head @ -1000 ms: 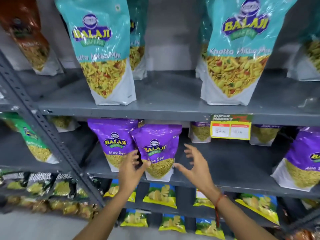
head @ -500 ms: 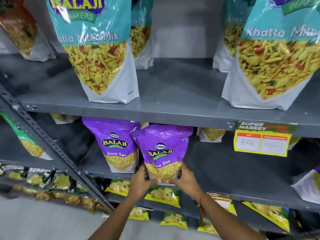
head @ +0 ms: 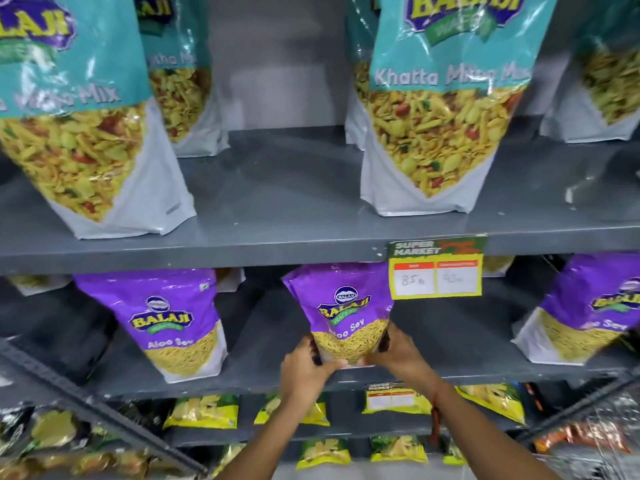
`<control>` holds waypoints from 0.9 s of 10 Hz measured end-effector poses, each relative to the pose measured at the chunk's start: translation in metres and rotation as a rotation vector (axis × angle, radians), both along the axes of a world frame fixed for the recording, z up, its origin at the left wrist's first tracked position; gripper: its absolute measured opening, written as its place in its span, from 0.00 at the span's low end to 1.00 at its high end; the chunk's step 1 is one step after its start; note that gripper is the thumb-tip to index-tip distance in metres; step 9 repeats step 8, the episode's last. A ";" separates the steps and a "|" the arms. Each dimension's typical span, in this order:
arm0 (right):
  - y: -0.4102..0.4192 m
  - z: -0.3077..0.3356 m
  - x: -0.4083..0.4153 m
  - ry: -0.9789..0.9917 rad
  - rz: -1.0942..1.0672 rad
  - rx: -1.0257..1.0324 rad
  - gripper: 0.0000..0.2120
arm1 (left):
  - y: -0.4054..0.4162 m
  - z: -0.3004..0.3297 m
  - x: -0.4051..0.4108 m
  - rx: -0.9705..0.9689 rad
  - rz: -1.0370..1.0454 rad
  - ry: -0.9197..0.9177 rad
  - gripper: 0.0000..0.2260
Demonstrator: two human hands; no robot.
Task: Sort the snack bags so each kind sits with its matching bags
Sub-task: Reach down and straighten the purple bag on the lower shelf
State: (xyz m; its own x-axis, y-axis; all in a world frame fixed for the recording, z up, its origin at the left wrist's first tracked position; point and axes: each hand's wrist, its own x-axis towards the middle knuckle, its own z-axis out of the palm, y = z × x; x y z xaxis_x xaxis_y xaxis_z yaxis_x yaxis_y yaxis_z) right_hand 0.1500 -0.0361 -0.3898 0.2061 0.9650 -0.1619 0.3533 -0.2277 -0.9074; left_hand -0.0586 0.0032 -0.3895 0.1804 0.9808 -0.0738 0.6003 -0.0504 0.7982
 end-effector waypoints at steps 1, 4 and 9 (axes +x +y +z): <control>-0.008 -0.007 0.023 0.021 -0.040 -0.019 0.39 | -0.005 0.001 0.025 0.016 -0.008 0.040 0.35; -0.011 -0.024 0.048 0.036 -0.041 -0.057 0.36 | -0.014 -0.003 0.052 -0.005 0.000 0.049 0.34; -0.031 -0.005 0.031 0.065 -0.084 0.110 0.46 | -0.030 0.003 0.044 0.028 -0.008 -0.083 0.37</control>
